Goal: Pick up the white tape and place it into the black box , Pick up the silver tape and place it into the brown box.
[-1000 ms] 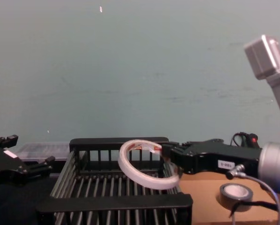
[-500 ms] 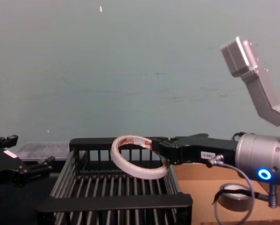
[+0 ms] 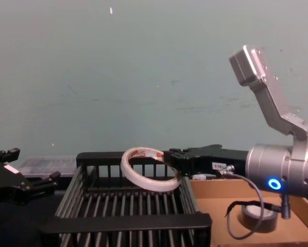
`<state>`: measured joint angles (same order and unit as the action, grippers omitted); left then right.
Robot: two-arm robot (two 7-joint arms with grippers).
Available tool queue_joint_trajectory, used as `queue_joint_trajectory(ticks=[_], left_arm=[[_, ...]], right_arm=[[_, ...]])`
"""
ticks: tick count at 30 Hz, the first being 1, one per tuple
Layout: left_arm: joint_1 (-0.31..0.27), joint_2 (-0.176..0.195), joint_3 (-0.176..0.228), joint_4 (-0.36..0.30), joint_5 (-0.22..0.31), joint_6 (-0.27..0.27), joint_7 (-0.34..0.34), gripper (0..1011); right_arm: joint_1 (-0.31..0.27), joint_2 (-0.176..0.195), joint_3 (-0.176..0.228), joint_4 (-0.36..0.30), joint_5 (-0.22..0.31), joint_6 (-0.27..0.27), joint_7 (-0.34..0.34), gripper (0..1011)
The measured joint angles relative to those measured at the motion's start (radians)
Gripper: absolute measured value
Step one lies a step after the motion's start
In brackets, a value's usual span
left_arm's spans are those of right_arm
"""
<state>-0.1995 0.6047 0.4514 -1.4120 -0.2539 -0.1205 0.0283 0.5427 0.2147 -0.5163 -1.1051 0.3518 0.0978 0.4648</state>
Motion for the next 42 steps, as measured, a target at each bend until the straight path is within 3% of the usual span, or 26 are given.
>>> queue_joint_trajectory(ticks=[10, 25, 29, 42], left_arm=[[0.000, 0.000, 0.000, 0.000, 0.000, 0.000, 0.000, 1001], [0.000, 0.000, 0.000, 0.000, 0.000, 0.000, 0.000, 1001], [0.000, 0.000, 0.000, 0.000, 0.000, 0.000, 0.000, 1001], [0.000, 0.000, 0.000, 0.000, 0.000, 0.000, 0.000, 1001]], right_arm=[[0.048, -0.031, -0.002, 0.083, -0.027, -0.011, 0.006, 92], [0.046, -0.030, -0.001, 0.078, -0.026, -0.012, 0.006, 98], [0.046, -0.030, -0.001, 0.078, -0.026, -0.012, 0.006, 176], [0.045, -0.029, -0.001, 0.076, -0.025, -0.011, 0.006, 589]])
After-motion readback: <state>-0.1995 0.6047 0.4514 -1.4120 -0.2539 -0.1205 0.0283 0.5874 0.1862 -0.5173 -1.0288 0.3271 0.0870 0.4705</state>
